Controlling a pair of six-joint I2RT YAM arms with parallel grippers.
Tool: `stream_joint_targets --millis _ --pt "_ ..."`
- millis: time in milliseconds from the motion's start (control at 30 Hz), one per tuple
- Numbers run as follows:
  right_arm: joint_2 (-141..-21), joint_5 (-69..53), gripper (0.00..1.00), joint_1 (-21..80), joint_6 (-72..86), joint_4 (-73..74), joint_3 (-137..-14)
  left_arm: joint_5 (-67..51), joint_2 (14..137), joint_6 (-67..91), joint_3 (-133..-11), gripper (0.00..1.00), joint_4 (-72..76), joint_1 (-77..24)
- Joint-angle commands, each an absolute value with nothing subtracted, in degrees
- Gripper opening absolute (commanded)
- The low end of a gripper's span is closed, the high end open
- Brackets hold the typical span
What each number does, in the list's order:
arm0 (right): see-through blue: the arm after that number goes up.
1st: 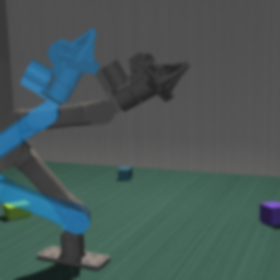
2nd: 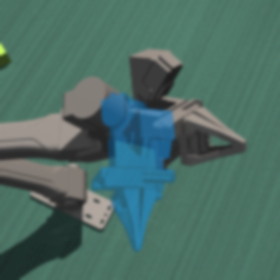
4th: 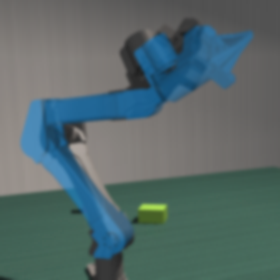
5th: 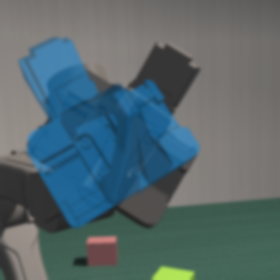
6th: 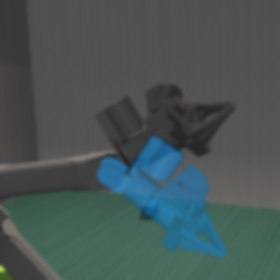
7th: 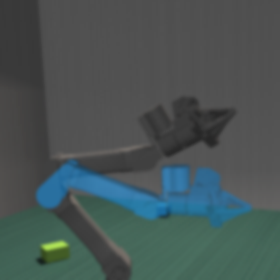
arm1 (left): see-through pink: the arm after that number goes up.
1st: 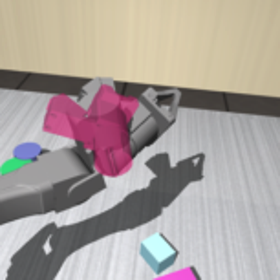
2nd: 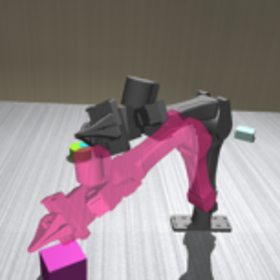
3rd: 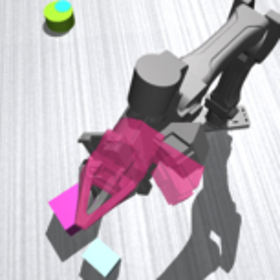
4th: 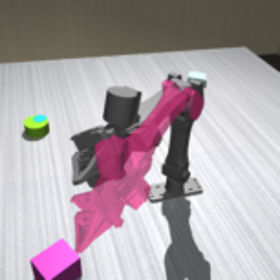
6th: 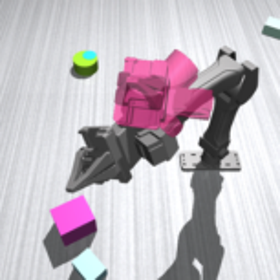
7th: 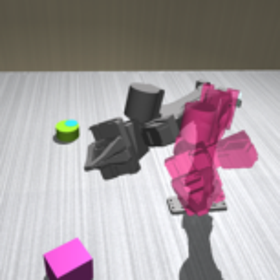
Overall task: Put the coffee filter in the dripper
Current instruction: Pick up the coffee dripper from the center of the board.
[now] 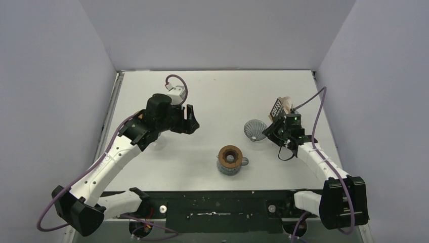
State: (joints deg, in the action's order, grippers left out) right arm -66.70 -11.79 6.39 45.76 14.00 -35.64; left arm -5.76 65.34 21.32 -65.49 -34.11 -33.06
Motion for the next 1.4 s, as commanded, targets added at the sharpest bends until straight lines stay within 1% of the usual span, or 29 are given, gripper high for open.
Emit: stream_joint_targets --millis 0,200,367,567,600,967,1367 --pt "-67.54 -12.22 0.37 6.07 47.5 9.52 -34.92 -7.13 64.8 20.19 -64.77 0.59 -33.53 -32.61" --pt "-68.25 -12.14 0.27 6.05 47.47 9.04 -34.91 -6.64 64.2 20.36 -65.06 0.59 -34.72 -32.52" --pt "-68.47 -12.34 0.14 6.02 47.23 8.84 -34.9 -7.86 64.23 19.47 -65.22 0.59 -35.05 -32.52" --pt "-68.15 -12.57 0.01 6.05 46.98 9.03 -35.14 -8.23 64.7 19.45 -65.21 0.59 -35.67 -32.51" --pt "-67.98 -12.57 0.0 6.04 46.95 9.17 -35.23 -8.32 64.61 19.43 -65.29 0.59 -35.75 -32.45" --pt "-63.62 -13.99 0.0 6.06 44.89 12.31 -38.03 -9.75 65.25 19.22 -66.72 0.62 -35.9 -32.52" --pt "-57.63 -20.87 0.0 6.4 44.1 17.26 -44.52 -11.68 68.34 20.48 -72.75 0.63 -36.62 -32.86"
